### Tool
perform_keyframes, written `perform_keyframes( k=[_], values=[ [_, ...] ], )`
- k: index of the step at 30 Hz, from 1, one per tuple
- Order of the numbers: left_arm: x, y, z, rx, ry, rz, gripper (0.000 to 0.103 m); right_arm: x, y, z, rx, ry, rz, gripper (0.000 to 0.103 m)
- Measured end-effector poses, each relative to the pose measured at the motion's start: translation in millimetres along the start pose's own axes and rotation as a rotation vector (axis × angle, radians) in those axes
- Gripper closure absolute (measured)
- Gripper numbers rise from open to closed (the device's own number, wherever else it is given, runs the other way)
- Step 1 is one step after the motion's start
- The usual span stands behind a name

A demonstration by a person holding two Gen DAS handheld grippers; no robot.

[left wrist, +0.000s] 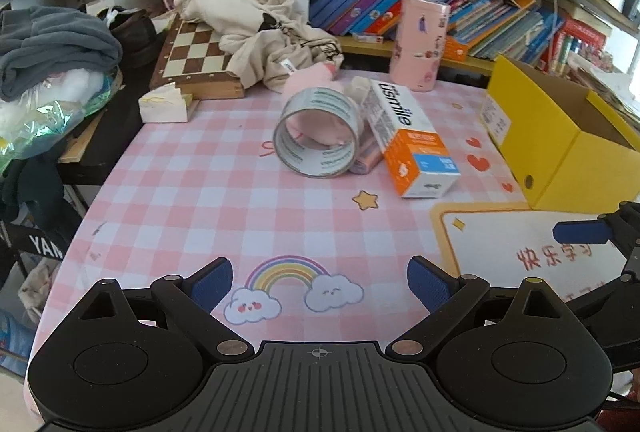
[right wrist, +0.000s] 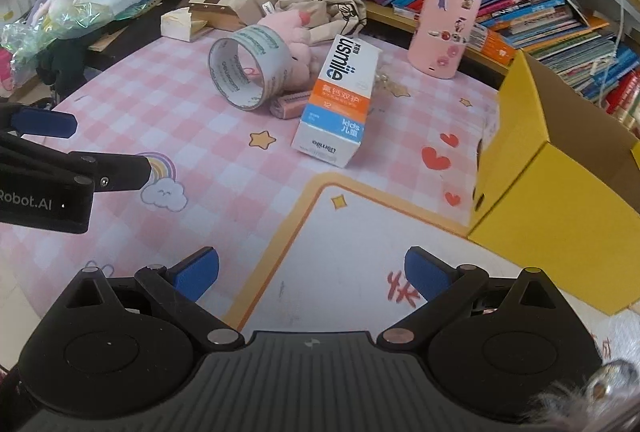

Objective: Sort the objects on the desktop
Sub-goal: 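Grasp the usmile box with the right tool while the left tool approaches the tape roll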

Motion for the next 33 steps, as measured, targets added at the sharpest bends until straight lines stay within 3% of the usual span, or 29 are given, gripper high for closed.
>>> perform_keyframes(
  k=[8,17,33],
  values=[
    [-21,11,-2,0.018,0.004,0.011,0.007,-19,8,-16,-0.006,0.011,0.020,0.003],
    [-35,26,-1,0.023,0.021,-0.012,0.007,-36,20,-40,-0.063,0.016,-0.010,0.003],
    [-72,74,-11,0.015,0.027,-0.063,0.007,-81,61,-48,-0.046,0.061,-0.054,0.005]
  ],
)
Point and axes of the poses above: each gripper's, at about its wrist camera, not at the fingertips, and x roughly against the way its jaws point, z to its left, y to its top, the point moved 3 cm from there along -x, roughly the way its jaws point, and after that the axes turned 13 degrees about x, right-handed, at the moved point
